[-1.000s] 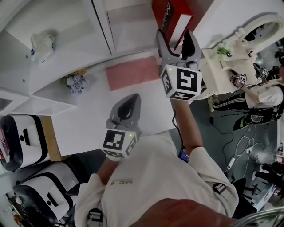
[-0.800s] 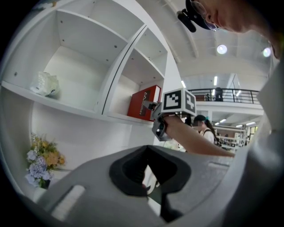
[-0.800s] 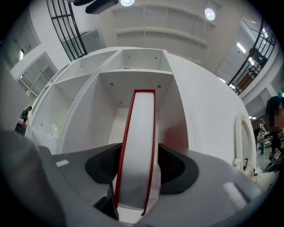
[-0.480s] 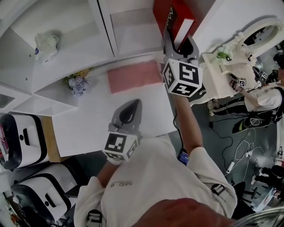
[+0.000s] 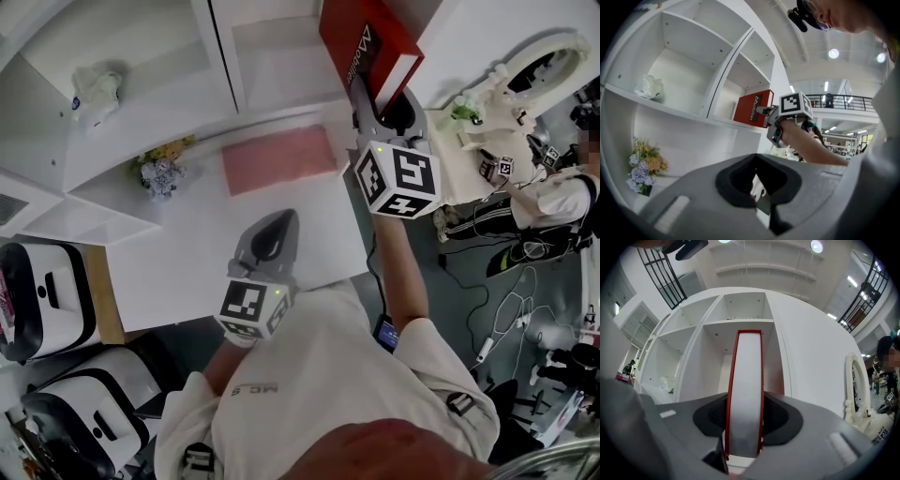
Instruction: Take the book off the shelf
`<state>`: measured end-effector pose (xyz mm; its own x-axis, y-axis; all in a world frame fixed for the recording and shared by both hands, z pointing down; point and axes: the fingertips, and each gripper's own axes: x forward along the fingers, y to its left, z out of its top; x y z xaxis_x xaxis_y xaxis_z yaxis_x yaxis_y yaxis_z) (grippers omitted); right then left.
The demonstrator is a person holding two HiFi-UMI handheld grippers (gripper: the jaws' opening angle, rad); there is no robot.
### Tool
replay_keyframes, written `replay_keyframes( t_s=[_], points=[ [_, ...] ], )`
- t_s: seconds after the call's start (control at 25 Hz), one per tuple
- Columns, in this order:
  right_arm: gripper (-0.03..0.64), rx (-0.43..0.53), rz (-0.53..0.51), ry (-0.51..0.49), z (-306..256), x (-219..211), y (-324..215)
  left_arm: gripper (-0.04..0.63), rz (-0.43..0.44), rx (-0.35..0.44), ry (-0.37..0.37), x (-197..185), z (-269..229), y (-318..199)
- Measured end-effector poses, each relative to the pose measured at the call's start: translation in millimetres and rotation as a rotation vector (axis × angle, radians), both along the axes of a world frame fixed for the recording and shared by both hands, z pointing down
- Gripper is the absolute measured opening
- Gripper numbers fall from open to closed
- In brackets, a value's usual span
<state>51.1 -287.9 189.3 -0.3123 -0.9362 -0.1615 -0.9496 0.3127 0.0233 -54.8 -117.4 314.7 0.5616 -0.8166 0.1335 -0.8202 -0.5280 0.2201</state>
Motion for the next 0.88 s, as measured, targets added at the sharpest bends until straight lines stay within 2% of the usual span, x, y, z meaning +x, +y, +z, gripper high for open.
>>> replay_keyframes(
  t_s=[0.52, 0.88],
  points=[
    [0.167, -0.020, -0.015, -0.007, -1, 25, 76, 0.002, 0.041, -0.025, 0.003, 12, -2, 14],
    [0.167, 0.018, -0.054, -0.018, -9, 28, 139, 0.002, 0.073, -0.035, -0.002, 10, -9, 17]
  ],
)
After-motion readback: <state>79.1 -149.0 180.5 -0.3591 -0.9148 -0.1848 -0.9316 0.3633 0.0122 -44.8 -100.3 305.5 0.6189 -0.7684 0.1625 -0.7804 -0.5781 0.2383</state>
